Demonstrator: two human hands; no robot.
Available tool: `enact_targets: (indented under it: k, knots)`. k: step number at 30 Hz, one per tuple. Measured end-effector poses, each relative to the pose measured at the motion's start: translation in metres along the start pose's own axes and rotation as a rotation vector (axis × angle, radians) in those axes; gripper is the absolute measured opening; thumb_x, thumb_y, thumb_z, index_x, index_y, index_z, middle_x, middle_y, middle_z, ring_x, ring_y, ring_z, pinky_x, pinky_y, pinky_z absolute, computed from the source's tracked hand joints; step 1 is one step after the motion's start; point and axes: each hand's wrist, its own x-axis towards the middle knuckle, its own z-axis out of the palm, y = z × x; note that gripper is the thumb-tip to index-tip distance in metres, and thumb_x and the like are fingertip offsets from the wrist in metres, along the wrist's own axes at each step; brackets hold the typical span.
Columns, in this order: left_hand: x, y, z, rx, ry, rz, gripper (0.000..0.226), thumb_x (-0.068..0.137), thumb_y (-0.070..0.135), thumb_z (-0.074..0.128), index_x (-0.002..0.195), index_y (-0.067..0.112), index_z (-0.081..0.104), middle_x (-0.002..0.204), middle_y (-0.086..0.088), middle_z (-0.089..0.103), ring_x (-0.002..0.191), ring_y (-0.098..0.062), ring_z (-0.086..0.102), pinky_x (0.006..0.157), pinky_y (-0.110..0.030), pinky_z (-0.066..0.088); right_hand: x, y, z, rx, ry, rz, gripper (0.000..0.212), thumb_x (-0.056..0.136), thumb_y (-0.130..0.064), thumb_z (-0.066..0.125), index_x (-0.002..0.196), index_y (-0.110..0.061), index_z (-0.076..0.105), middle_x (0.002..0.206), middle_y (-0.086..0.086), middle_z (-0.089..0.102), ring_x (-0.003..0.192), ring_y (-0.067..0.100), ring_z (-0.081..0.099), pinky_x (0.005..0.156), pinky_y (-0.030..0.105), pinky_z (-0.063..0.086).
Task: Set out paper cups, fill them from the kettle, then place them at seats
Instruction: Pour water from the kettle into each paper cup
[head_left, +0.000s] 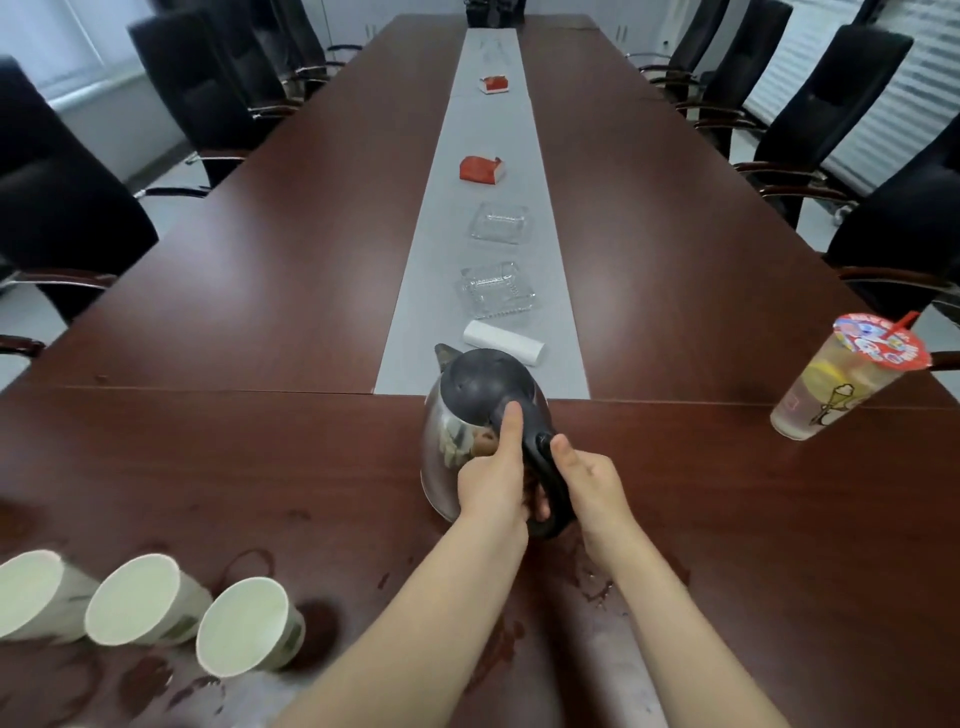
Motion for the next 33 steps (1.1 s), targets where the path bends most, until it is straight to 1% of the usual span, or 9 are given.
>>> enact_targets:
  k: [3, 6, 10, 14, 18, 22, 25, 29, 33]
  knots:
    - [-0.005, -0.001, -0.011, 0.030, -0.020, -0.012, 0.061, 0.071, 0.064, 0.069, 0.068, 0.004, 0.061, 0.049, -0.007, 0.055, 0.038, -0.021, 0.048, 0.056, -0.034, 0.046, -0.013, 0.005, 0.012, 0.069, 0.087, -0.018, 0.053, 0.074, -0.049, 0.057, 0.050, -0.002, 0.049, 0.039, 0.008, 0.050, 0.034, 0.016, 0.045, 0.039, 0.020, 0.037]
    - [-0.016, -0.001, -0.020, 0.002, -0.060, -0.030, 0.053, 0.076, 0.057, 0.069, 0.066, 0.007, 0.054, 0.037, -0.001, 0.046, 0.029, -0.016, 0.043, 0.044, -0.026, 0.041, -0.026, 0.009, 0.019, 0.092, 0.132, -0.052, 0.058, 0.064, -0.059, 0.061, 0.046, -0.005, 0.049, 0.037, 0.009, 0.048, 0.033, 0.017, 0.043, 0.039, 0.021, 0.037]
    - [-0.035, -0.004, -0.036, -0.059, -0.115, -0.069, 0.050, 0.079, 0.053, 0.068, 0.081, 0.003, 0.060, 0.048, -0.005, 0.059, 0.035, -0.017, 0.056, 0.039, -0.022, 0.045, -0.049, 0.007, 0.025, 0.070, 0.142, -0.078, 0.052, 0.060, -0.059, 0.062, 0.037, -0.013, 0.052, 0.036, 0.008, 0.047, 0.033, 0.017, 0.042, 0.039, 0.020, 0.037]
    - [-0.057, -0.009, -0.055, -0.049, -0.166, -0.116, 0.064, 0.081, 0.056, 0.063, 0.103, -0.005, 0.064, 0.086, -0.018, 0.072, 0.065, -0.024, 0.070, 0.054, -0.029, 0.058, -0.076, 0.004, 0.030, 0.038, 0.151, -0.079, 0.053, 0.059, -0.059, 0.060, 0.037, -0.012, 0.052, 0.036, 0.009, 0.048, 0.033, 0.016, 0.043, 0.040, 0.019, 0.037]
    - [-0.083, -0.017, -0.081, 0.023, -0.222, -0.174, 0.074, 0.083, 0.066, 0.051, 0.088, -0.006, 0.068, 0.076, -0.015, 0.074, 0.072, -0.022, 0.071, 0.062, -0.031, 0.059, -0.112, 0.004, 0.033, -0.005, 0.152, -0.083, 0.058, 0.059, -0.065, 0.061, 0.038, -0.012, 0.054, 0.036, 0.009, 0.048, 0.036, 0.014, 0.044, 0.044, 0.022, 0.039]
    - [-0.109, -0.026, -0.109, 0.073, -0.275, -0.200, 0.080, 0.084, 0.069, 0.044, 0.077, -0.007, 0.069, 0.075, -0.017, 0.073, 0.073, -0.023, 0.071, 0.060, -0.030, 0.058, -0.151, 0.001, 0.042, -0.007, 0.135, -0.061, 0.076, 0.046, -0.088, 0.061, 0.041, -0.012, 0.058, 0.037, 0.008, 0.049, 0.036, 0.014, 0.045, 0.045, 0.022, 0.040]
    - [-0.130, -0.030, -0.132, 0.103, -0.307, -0.222, 0.083, 0.085, 0.069, 0.040, 0.073, -0.008, 0.070, 0.074, -0.019, 0.072, 0.070, -0.024, 0.071, 0.061, -0.030, 0.058, -0.179, 0.000, 0.053, -0.020, 0.132, -0.052, 0.066, 0.052, -0.077, 0.064, 0.039, -0.012, 0.057, 0.035, 0.009, 0.047, 0.034, 0.014, 0.043, 0.046, 0.023, 0.039]
    - [-0.150, -0.032, -0.162, 0.168, -0.366, -0.215, 0.083, 0.087, 0.068, 0.038, 0.077, -0.008, 0.070, 0.078, -0.020, 0.073, 0.071, -0.024, 0.071, 0.064, -0.030, 0.059, -0.213, -0.006, 0.072, 0.007, 0.149, -0.038, 0.076, 0.043, -0.089, 0.062, 0.041, -0.013, 0.058, 0.036, 0.008, 0.047, 0.034, 0.015, 0.043, 0.044, 0.021, 0.039]
    - [-0.169, -0.032, -0.196, 0.200, -0.430, -0.233, 0.086, 0.087, 0.070, 0.035, 0.080, -0.009, 0.070, 0.078, -0.018, 0.072, 0.072, -0.023, 0.070, 0.065, -0.029, 0.058, -0.247, -0.009, 0.099, 0.009, 0.193, -0.034, 0.075, 0.043, -0.086, 0.064, 0.042, -0.011, 0.060, 0.036, 0.010, 0.047, 0.033, 0.015, 0.043, 0.043, 0.022, 0.039]
